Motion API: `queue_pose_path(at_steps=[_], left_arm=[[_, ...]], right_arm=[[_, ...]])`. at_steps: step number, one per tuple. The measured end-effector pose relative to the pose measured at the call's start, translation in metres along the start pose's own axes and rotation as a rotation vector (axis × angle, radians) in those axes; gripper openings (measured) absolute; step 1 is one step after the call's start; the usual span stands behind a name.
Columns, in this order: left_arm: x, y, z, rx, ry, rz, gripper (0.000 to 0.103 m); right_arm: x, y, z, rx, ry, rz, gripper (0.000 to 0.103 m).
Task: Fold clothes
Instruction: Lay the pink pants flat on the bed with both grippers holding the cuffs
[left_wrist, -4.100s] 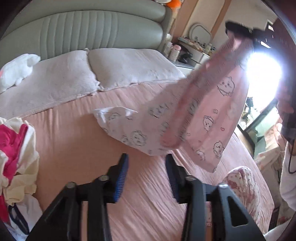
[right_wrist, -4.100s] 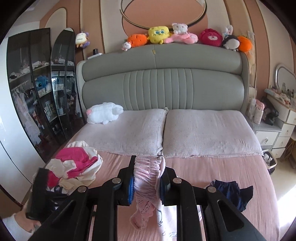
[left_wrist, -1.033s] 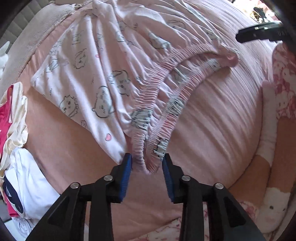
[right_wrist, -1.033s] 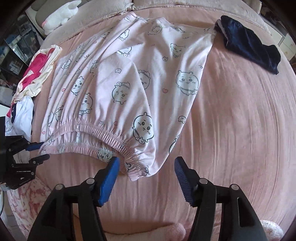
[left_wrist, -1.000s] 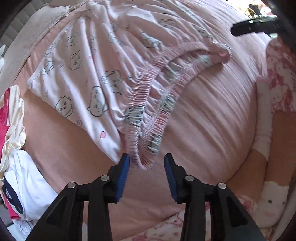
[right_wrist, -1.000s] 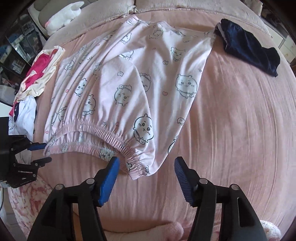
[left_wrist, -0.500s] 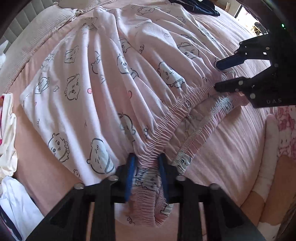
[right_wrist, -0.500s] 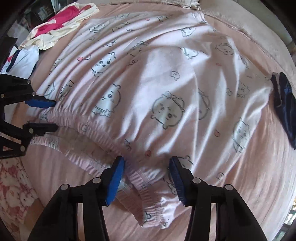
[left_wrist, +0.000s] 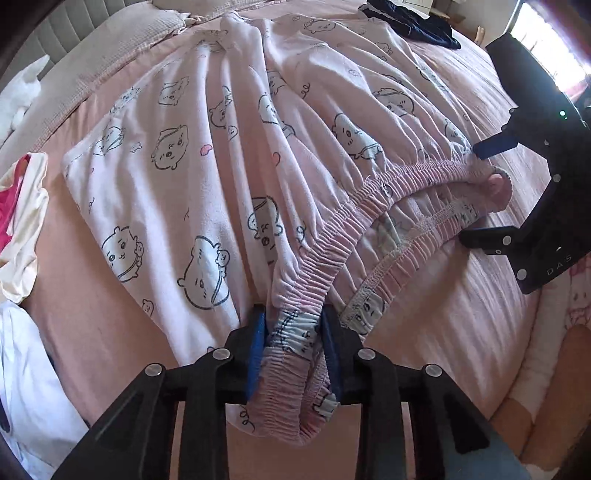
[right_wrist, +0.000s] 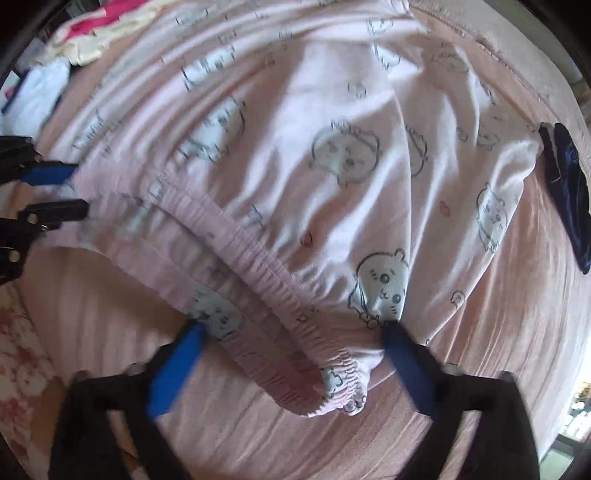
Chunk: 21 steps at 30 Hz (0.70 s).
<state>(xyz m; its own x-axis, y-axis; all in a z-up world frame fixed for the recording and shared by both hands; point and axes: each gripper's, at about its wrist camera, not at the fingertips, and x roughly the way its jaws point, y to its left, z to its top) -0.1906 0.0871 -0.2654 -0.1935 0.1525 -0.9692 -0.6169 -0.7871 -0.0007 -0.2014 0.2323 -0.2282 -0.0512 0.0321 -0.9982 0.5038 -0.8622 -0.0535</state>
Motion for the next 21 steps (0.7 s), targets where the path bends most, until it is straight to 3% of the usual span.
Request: queue_pose_path(at_steps=[3,7,14,18,21], left_arm=[[0.0,0.007,-0.006,-0.029,0.01,-0.005,0.033],[0.0,0.027,-0.017,-0.057,0.005,-0.05,0.034],[-0.025,0.03,-0.024,-0.036,-0.125,-0.062,0.034],[-0.013,0.025,-0.015,-0.022,-0.1,-0.059,0.035],[-0.002,0.021,-0.012,-0.011,-0.075,-0.038,0.034]], right_arm=[[-0.006,-0.016,0.003,0.048,-0.006,0.059,0.103],[-0.015,-0.019,0.007,0.035,-0.014,0.046,0.103],[-0.09,-0.049,0.002,0.079,-0.264,0.086,0.098],[-0.085,-0.058,0.009,0.072,-0.237,0.085,0.099],[-0.061,-0.043,-0.004,0.008,-0.194,0.057,0.098]])
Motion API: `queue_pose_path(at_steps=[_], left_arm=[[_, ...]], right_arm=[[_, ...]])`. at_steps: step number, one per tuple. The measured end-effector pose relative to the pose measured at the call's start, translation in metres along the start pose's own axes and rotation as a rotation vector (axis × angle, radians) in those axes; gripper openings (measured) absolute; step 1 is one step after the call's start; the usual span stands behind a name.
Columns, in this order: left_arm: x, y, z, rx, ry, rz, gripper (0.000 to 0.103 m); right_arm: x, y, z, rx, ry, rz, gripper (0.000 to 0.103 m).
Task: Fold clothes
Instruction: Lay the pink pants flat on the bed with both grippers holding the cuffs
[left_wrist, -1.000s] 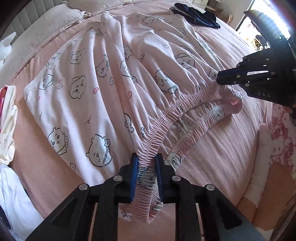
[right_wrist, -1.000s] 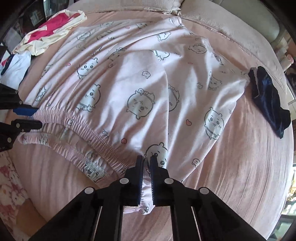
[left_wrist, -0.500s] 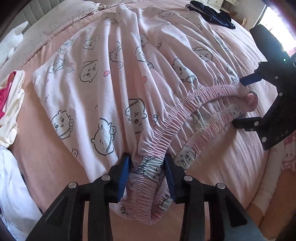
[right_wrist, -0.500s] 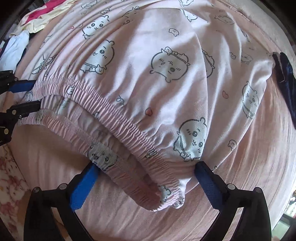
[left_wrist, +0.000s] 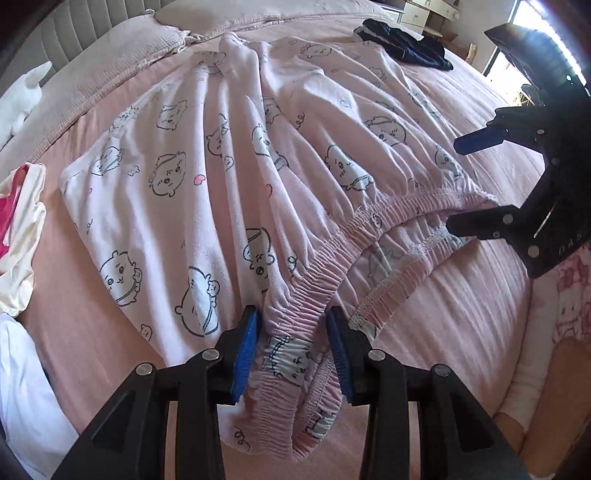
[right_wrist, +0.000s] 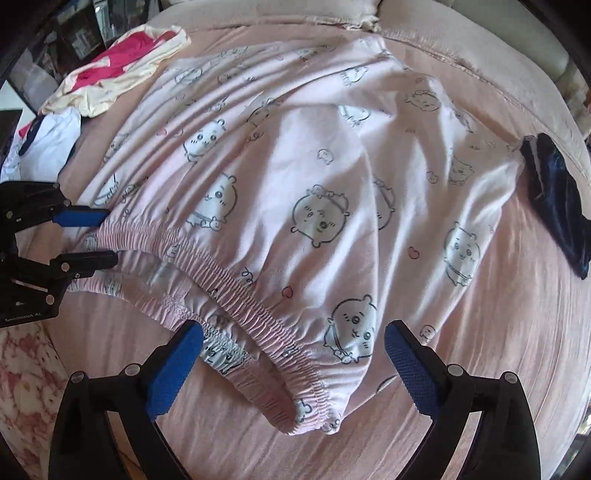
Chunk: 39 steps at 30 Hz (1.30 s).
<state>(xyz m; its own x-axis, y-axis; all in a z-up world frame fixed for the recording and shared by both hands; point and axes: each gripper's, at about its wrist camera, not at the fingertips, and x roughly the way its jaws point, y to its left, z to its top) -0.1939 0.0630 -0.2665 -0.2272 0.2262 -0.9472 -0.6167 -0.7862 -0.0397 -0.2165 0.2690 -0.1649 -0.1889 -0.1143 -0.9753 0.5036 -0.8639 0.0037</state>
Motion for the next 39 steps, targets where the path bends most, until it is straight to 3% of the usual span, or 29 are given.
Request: queue_pose_path(at_steps=[1,2,3,4,5,8,10,11,14,15,17,19,20,24,31,35,36,39], left_arm=[[0.001,0.0,0.0,0.003,-0.002,0.003,0.034],[0.0,0.001,0.0,0.002,-0.008,0.006,0.033],[-0.001,0.003,0.0,-0.005,-0.015,0.003,0.031],[-0.002,0.006,0.0,-0.017,-0.02,-0.005,0.031],[-0.004,0.009,-0.001,-0.031,-0.028,-0.013,0.031],[-0.018,0.012,-0.008,-0.064,-0.069,-0.021,0.031],[-0.027,0.008,-0.012,-0.06,-0.097,-0.014,0.021],[-0.029,0.004,-0.012,-0.049,-0.109,-0.001,0.01],[-0.042,-0.011,-0.025,-0.021,-0.107,0.023,0.007],[-0.047,-0.008,-0.029,-0.017,-0.096,0.007,0.007],[-0.046,-0.012,-0.025,-0.006,-0.091,0.024,0.007],[-0.036,-0.024,-0.018,-0.012,-0.069,0.024,0.007],[-0.029,-0.026,-0.014,-0.024,-0.043,0.004,0.008],[-0.028,-0.026,-0.014,-0.049,-0.031,0.011,0.013],[-0.032,-0.04,-0.032,0.023,-0.073,0.118,0.018],[-0.046,-0.031,-0.037,-0.038,-0.125,0.031,0.028],[-0.048,-0.028,-0.035,-0.065,-0.133,0.01,0.037],[-0.045,-0.027,-0.023,-0.143,-0.146,-0.069,0.046]], right_arm=[[0.003,0.002,0.001,-0.022,0.014,-0.007,0.096],[0.007,0.005,0.003,-0.044,0.027,-0.014,0.077],[0.008,0.006,0.004,-0.057,0.032,-0.021,0.069],[0.001,0.001,0.005,-0.038,0.009,-0.036,0.05],[-0.007,-0.006,0.005,-0.009,-0.016,-0.071,0.009],[-0.033,-0.035,0.003,0.1,-0.086,-0.148,0.01],[-0.041,-0.049,0.0,0.14,-0.088,-0.158,0.01],[-0.045,-0.053,-0.001,0.149,-0.096,-0.156,0.01],[-0.077,-0.066,0.008,0.132,-0.132,-0.144,0.01],[-0.081,-0.074,0.015,0.116,-0.123,-0.14,0.01],[-0.076,-0.067,-0.011,0.091,-0.088,-0.118,0.01],[-0.043,-0.043,-0.047,0.074,-0.043,-0.122,0.01],[-0.039,-0.043,-0.046,0.074,-0.009,-0.121,0.011],[-0.027,-0.068,-0.045,0.222,0.114,-0.083,0.013],[-0.072,-0.056,-0.014,0.07,0.082,-0.44,0.013],[-0.084,-0.047,0.004,0.153,0.01,-0.382,0.013],[-0.072,-0.035,0.013,0.197,-0.011,-0.332,0.013],[-0.063,-0.02,0.001,0.308,-0.059,-0.209,0.013]])
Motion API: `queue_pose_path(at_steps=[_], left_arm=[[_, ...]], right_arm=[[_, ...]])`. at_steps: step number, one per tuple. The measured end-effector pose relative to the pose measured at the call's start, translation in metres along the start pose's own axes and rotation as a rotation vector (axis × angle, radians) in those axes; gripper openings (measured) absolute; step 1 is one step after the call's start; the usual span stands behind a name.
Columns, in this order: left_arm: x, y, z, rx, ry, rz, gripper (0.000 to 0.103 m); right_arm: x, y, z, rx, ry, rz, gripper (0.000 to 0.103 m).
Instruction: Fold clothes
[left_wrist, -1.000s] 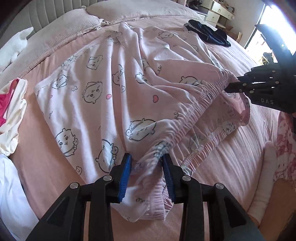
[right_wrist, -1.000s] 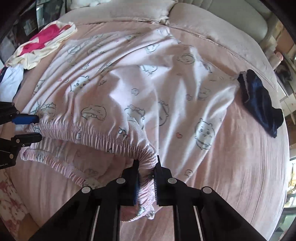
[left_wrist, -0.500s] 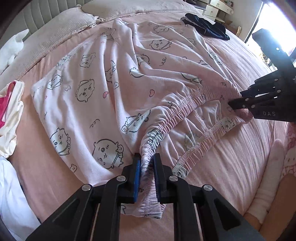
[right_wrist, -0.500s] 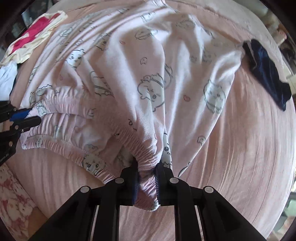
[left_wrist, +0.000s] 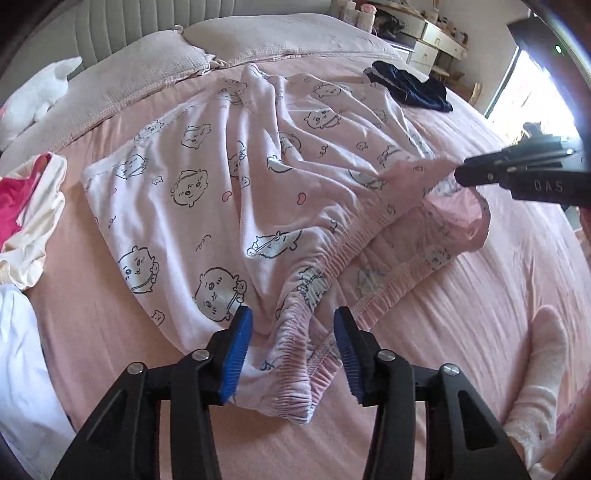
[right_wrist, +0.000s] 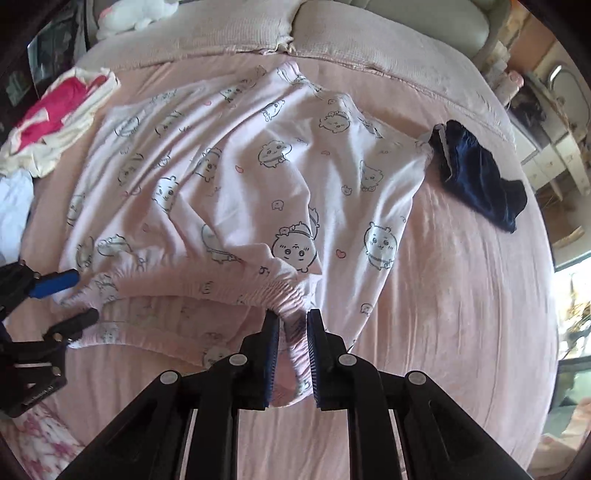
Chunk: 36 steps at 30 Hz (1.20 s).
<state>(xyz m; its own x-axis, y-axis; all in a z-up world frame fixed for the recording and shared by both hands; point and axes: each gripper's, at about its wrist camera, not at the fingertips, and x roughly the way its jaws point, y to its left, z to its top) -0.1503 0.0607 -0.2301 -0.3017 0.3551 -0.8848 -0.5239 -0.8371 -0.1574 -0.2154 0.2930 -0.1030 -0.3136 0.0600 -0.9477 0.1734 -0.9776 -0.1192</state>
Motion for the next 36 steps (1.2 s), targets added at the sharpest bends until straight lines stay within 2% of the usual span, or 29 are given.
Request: queue_pose_path(at_steps=[1,3,5,9,11,14,17,22,24,26,28,30,32,34,36], left_arm=[[0.003,-0.002,0.002,-0.014,0.011,-0.002,0.046],[0.011,-0.007,0.005,-0.019,0.046,0.058,0.046],[0.017,-0.01,0.01,-0.027,0.067,0.084,0.046],[0.027,-0.028,0.013,0.062,0.064,0.12,0.046],[0.037,-0.041,0.011,0.136,0.077,0.156,0.045],[0.042,-0.052,0.014,0.192,0.063,0.219,0.043],[0.042,-0.049,0.02,0.186,0.043,0.315,0.043],[0.031,-0.034,0.028,0.107,-0.032,0.409,0.043],[0.029,-0.03,0.03,0.086,-0.043,0.417,0.044],[0.027,-0.031,0.03,0.086,-0.059,0.39,0.043],[0.022,-0.028,0.02,0.11,-0.043,0.301,0.043],[0.026,-0.037,0.01,0.165,0.003,0.223,0.043],[0.04,-0.052,0.007,0.258,0.044,0.281,0.043],[0.046,-0.062,0.006,0.311,0.044,0.327,0.043],[0.046,-0.063,0.009,0.316,0.022,0.359,0.044]], right_arm=[[0.0,-0.002,0.002,0.015,-0.003,0.004,0.013],[0.002,-0.005,0.006,0.039,-0.005,0.01,0.013],[0.016,-0.008,0.013,0.025,0.022,0.005,0.013],[0.026,-0.005,0.014,-0.026,0.075,0.061,0.014],[0.036,-0.002,0.007,-0.11,0.102,0.041,0.014],[0.057,0.004,-0.012,-0.255,0.145,-0.023,0.014],[0.068,0.007,-0.022,-0.318,0.102,-0.082,0.015],[0.039,-0.012,-0.008,-0.166,-0.047,-0.021,0.015],[0.028,-0.02,-0.003,-0.112,-0.107,0.027,0.015],[0.02,-0.025,0.002,-0.08,-0.129,0.066,0.015],[0.02,-0.027,0.004,-0.065,-0.128,0.081,0.015],[0.021,-0.031,0.005,-0.016,-0.131,0.154,0.015],[0.021,-0.036,0.005,0.04,-0.134,0.225,0.015],[0.016,-0.044,0.005,0.074,-0.178,0.177,0.015],[0.008,-0.054,0.006,0.112,-0.238,0.143,0.015]])
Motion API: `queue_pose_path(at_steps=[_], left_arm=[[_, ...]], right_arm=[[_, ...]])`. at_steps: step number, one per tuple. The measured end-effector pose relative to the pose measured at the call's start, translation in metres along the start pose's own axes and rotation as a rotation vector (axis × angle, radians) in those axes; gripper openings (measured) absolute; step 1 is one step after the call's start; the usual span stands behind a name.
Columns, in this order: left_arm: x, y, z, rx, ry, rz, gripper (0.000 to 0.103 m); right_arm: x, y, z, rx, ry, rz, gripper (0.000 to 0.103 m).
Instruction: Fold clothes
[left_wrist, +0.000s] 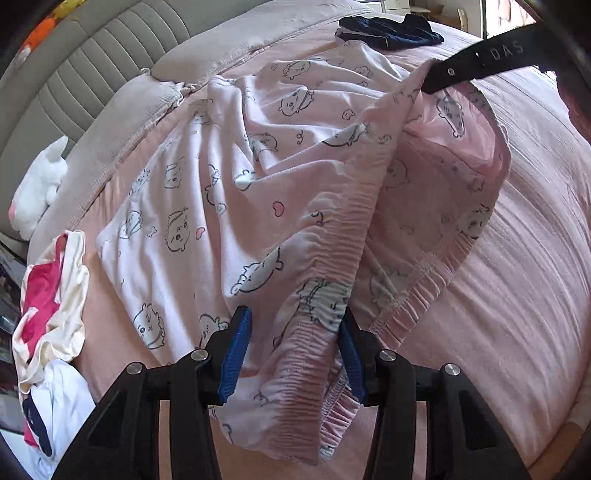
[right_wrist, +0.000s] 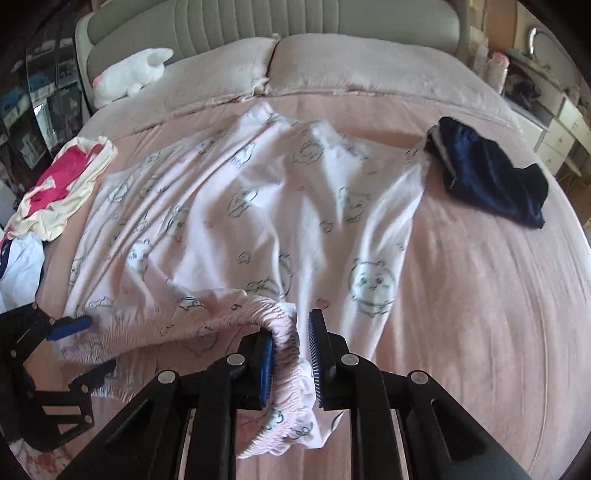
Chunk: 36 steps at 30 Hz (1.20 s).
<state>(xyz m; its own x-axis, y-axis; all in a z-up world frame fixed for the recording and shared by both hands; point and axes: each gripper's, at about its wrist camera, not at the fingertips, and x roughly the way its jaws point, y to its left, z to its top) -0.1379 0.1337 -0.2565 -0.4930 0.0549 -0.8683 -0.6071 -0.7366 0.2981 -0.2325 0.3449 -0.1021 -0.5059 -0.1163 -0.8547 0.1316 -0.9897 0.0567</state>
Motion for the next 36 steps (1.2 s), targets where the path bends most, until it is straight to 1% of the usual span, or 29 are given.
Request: queue_pose_path(at_steps=[2,3,4,5,6,7,8,10,12,14,16,19,21,23,24,25,27,29,33,36], left_arm=[[0.003,0.005,0.001,-0.015,0.009,0.09,0.046],[0.003,0.01,0.001,-0.035,0.007,0.133,0.046],[0.001,0.017,0.001,-0.067,-0.001,0.159,0.046],[-0.003,0.026,0.0,-0.105,-0.013,0.17,0.043],[-0.008,0.035,0.0,-0.146,-0.036,0.166,0.036],[-0.014,0.043,-0.001,-0.184,-0.058,0.157,0.027],[-0.018,0.049,-0.001,-0.213,-0.073,0.149,0.012],[-0.021,0.055,-0.001,-0.244,-0.089,0.104,0.01],[-0.015,0.052,-0.002,-0.242,-0.073,0.037,0.008],[-0.011,0.042,-0.002,-0.211,-0.063,-0.016,0.007],[-0.017,0.037,-0.001,-0.176,-0.071,-0.047,0.007],[-0.04,0.04,0.001,-0.155,-0.129,-0.108,0.007],[-0.056,0.045,0.0,-0.147,-0.158,-0.112,0.007],[-0.063,0.044,-0.004,-0.102,-0.14,-0.121,0.007],[-0.064,0.041,-0.006,-0.067,-0.121,-0.126,0.007],[-0.064,0.035,-0.009,-0.023,-0.097,-0.132,0.007],[-0.063,0.023,-0.015,0.063,-0.05,-0.139,0.007],[-0.06,0.008,-0.019,0.142,-0.01,-0.137,0.007],[-0.054,-0.011,-0.021,0.23,0.042,-0.111,0.007],[-0.05,-0.011,-0.018,0.25,0.078,-0.135,0.007]], right_arm=[[-0.008,-0.007,0.001,0.043,-0.026,0.006,0.015],[-0.007,-0.01,0.001,0.055,-0.016,0.012,0.015],[-0.004,-0.01,0.0,0.059,0.003,0.011,0.015],[0.001,-0.009,-0.003,0.05,0.034,0.009,0.015],[0.006,-0.007,-0.004,0.038,0.065,0.007,0.015],[0.014,-0.007,-0.004,0.013,0.104,0.006,0.015],[0.019,0.0,-0.008,-0.019,0.151,0.012,0.015],[0.026,0.013,-0.016,-0.078,0.208,0.045,0.015],[0.033,0.031,-0.024,-0.168,0.238,0.022,0.014],[0.028,0.043,-0.027,-0.237,0.204,-0.055,0.001],[0.012,0.042,-0.023,-0.22,0.158,-0.056,0.001],[-0.025,0.027,-0.015,-0.16,0.101,-0.005,0.001],[-0.049,0.017,-0.012,-0.156,0.061,0.016,0.001],[-0.061,0.009,-0.012,-0.185,0.053,0.019,0.001],[-0.058,0.006,-0.012,-0.214,0.066,0.015,0.001],[-0.059,0.008,-0.019,-0.25,0.087,0.007,0.001],[-0.043,0.009,-0.032,-0.346,0.162,-0.025,0.001],[-0.024,0.009,-0.042,-0.379,0.254,-0.018,0.001],[-0.005,0.014,-0.047,-0.421,0.369,-0.015,0.001],[0.003,0.024,-0.055,-0.541,0.431,-0.015,0.001]])
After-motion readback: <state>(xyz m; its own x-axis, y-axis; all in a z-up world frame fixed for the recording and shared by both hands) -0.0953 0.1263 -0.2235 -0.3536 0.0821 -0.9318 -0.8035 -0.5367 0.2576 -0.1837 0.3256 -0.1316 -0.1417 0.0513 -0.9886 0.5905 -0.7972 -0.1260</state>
